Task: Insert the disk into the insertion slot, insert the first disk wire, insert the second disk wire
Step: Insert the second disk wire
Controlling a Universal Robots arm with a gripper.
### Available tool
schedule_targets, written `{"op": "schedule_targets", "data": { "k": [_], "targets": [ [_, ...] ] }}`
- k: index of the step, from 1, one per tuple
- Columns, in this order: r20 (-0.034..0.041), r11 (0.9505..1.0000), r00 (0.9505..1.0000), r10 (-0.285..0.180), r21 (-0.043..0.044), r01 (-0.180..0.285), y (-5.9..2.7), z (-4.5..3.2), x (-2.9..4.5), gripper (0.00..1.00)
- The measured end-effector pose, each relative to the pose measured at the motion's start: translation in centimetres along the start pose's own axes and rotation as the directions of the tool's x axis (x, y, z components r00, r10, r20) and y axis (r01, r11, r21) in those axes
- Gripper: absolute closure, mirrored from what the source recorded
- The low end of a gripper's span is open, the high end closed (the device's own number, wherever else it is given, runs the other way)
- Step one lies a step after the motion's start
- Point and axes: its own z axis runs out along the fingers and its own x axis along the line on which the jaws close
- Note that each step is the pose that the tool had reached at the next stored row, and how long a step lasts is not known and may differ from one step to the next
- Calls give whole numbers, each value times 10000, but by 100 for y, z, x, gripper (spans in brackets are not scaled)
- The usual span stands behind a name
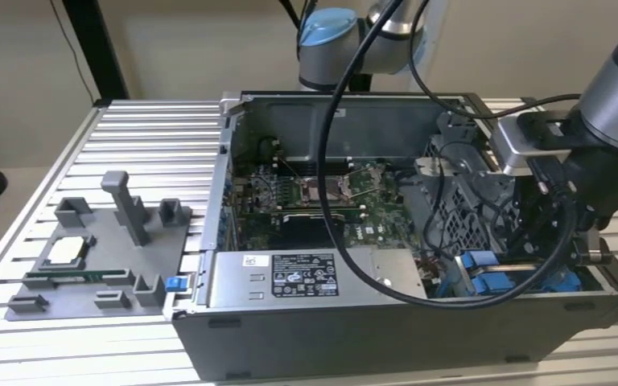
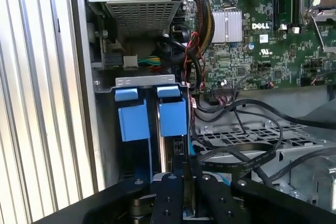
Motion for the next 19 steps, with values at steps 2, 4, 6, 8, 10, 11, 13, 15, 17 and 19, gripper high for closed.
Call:
{"op": "schedule_targets", "data": {
  "k": [2, 4, 6, 8, 10, 11, 13, 15, 17, 19],
  "targets": [
    [-1, 10000, 10000, 0, 0, 0, 0, 0, 0, 100],
    [24, 10000, 10000, 1, 0, -1, 0, 13, 2, 0],
    [22, 10000, 10000, 0, -2, 0, -1, 10, 3, 0],
    [40, 10000, 10000, 4, -13, -4, -1, -18, 0, 0],
    [37, 10000, 10000, 6, -22, -6, -3, -87, -9, 0],
    [28, 10000, 10000, 5, -25, -5, -5, -129, -14, 0],
    [28, 10000, 10000, 7, -29, -7, -9, -214, -25, 0],
    [29, 10000, 10000, 6, -31, -6, -15, -339, -41, 0],
    [30, 10000, 10000, 7, -32, -7, -19, -429, -52, 0],
    [29, 10000, 10000, 7, -33, -7, -24, -518, -64, 0]
  ]
}}
